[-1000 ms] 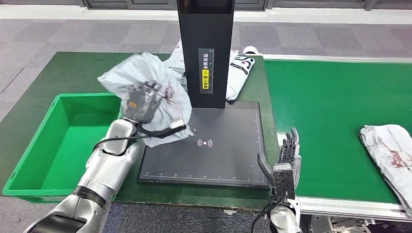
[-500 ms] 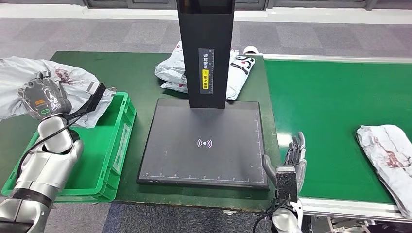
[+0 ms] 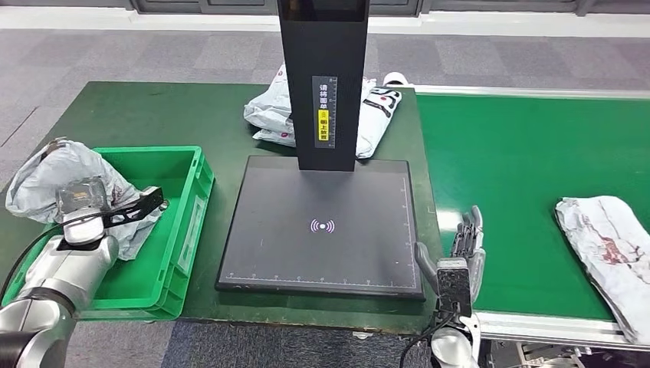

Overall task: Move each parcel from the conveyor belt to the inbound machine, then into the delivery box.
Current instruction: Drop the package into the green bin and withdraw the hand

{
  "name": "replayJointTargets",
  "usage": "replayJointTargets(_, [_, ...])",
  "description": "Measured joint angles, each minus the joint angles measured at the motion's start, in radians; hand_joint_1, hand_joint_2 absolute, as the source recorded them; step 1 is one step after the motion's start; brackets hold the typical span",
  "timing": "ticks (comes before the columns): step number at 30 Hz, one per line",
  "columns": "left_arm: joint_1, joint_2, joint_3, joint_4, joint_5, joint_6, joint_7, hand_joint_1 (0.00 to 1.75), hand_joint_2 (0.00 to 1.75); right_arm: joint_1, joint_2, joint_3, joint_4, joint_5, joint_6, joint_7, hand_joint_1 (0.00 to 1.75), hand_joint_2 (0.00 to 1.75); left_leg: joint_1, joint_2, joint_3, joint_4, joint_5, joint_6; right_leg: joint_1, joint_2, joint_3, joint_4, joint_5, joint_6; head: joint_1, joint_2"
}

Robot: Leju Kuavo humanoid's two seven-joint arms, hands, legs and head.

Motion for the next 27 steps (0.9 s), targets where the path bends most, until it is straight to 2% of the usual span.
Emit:
replayJointTargets(3, [-0.022, -0.014, 0.019, 0.017, 0.002, 0.097, 0.0, 0.0, 1.75, 0.006, 0.0, -0.007, -0.009, 0.013, 0.015, 0.021, 0.0, 1.75, 0.0, 0.0, 0.0, 0.0, 0.0, 0.0, 0.0, 0.0, 0.0, 0.0, 0.0, 0.0, 0.0, 0.0])
replayJointTargets(5, [-0.038, -0.029, 0.041, 0.024, 0.032, 0.203, -0.05, 0.0, 1.75, 0.007, 0.0, -0.009, -0.011, 0.017, 0.026, 0.029, 0.0, 1.75, 0.0, 0.0, 0.0, 0.0, 0.0, 0.0, 0.0, 0.0, 0.0, 0.0, 0.0, 0.0, 0.0, 0.0])
replayJointTargets(8, [-0.063, -0.062, 0.105, 0.026, 0.185, 0.332, -0.24, 0.0, 1.75, 0.007, 0.0, -0.009, -0.012, 0.017, 0.035, 0.03, 0.0, 1.75, 0.0, 0.0, 0.0, 0.0, 0.0, 0.0, 0.0, -0.001, 0.0, 0.0, 0.0, 0.0, 0.0, 0.0])
replayJointTargets(10, [-0.073, -0.085, 0.163, 0.014, 0.296, 0.38, -0.371, 0.0, 1.75, 0.006, 0.0, -0.009, -0.012, 0.015, 0.036, 0.028, 0.0, 1.75, 0.0, 0.0, 0.0, 0.0, 0.0, 0.0, 0.0, 0.0, 0.0, 0.0, 0.0, 0.0, 0.0, 0.0])
replayJointTargets(13, [-0.084, -0.11, 0.224, -0.002, 0.341, 0.395, -0.428, 0.0, 1.75, 0.006, 0.0, -0.009, -0.012, 0.013, 0.036, 0.027, 0.0, 1.75, 0.0, 0.001, 0.0, 0.0, 0.0, 0.0, 0.0, 0.001, 0.0, 0.0, 0.001, 0.0, 0.0, 0.0])
replayJointTargets(15, [-0.087, -0.12, 0.25, -0.011, 0.359, 0.396, -0.447, 0.0, 0.87, 0.006, 0.0, -0.009, -0.012, 0.011, 0.036, 0.027, 0.0, 1.75, 0.0, 0.001, 0.0, 0.0, 0.0, 0.0, 0.0, 0.001, 0.0, 0.0, 0.001, 0.0, 0.0, 0.0])
replayJointTargets(17, [-0.088, -0.132, 0.279, -0.02, 0.424, 0.396, -0.523, 0.0, 0.0, 0.005, 0.0, -0.01, -0.011, 0.007, 0.036, 0.024, 0.0, 1.75, 0.0, 0.001, 0.0, 0.0, 0.0, 0.0, 0.0, 0.001, -0.001, 0.0, 0.0, 0.0, 0.0, 0.0])
replayJointTargets(19, [-0.094, -0.146, 0.327, -0.025, 0.569, 0.396, -0.678, 0.0, 0.0, 0.002, 0.0, -0.01, -0.01, 0.0, 0.037, 0.017, 0.0, 1.75, 0.0, 0.001, 0.0, 0.0, 0.0, 0.0, 0.0, 0.001, 0.0, 0.0, 0.001, 0.0, 0.0, 0.0])
replayJointTargets(21, [-0.101, -0.162, 0.381, -0.023, 0.741, 0.389, -0.841, 0.0, 0.87, -0.004, 0.0, -0.01, -0.005, -0.006, 0.037, 0.011, 0.0, 1.75, 0.0, 0.001, 0.0, 0.0, 0.0, 0.0, 0.0, 0.001, 0.0, 0.0, 0.001, 0.0, 0.0, 0.0])
replayJointTargets(23, [-0.104, -0.18, 0.424, -0.021, 0.887, 0.344, -0.955, 0.0, 1.75, -0.008, -0.001, -0.01, 0.003, -0.01, 0.037, 0.004, 0.0, 1.75, 0.0, 0.001, 0.0, 0.0, 0.0, 0.0, 0.0, 0.001, 0.0, 0.0, 0.001, 0.0, 0.0, 0.0])
replayJointTargets(25, [-0.1, -0.2, 0.445, -0.022, 0.996, 0.25, -1.025, 0.0, 1.75, -0.012, -0.002, -0.01, 0.01, -0.013, 0.037, -0.001, 0.0, 1.75, 0.0, 0.0, 0.0, 0.001, 0.0, 0.0, 0.0, 0.001, 0.0, 0.0, 0.001, 0.0, 0.0, 0.0])
replayJointTargets(27, [-0.085, -0.224, 0.443, -0.03, 1.053, 0.135, -1.054, 0.0, 1.75, -0.016, -0.004, -0.01, 0.014, -0.009, 0.038, -0.002, 0.0, 1.75, 0.0, -0.001, 0.0, 0.001, 0.0, 0.0, 0.0, 0.0, 0.0, 0.0, 0.001, 0.0, 0.0, 0.0])
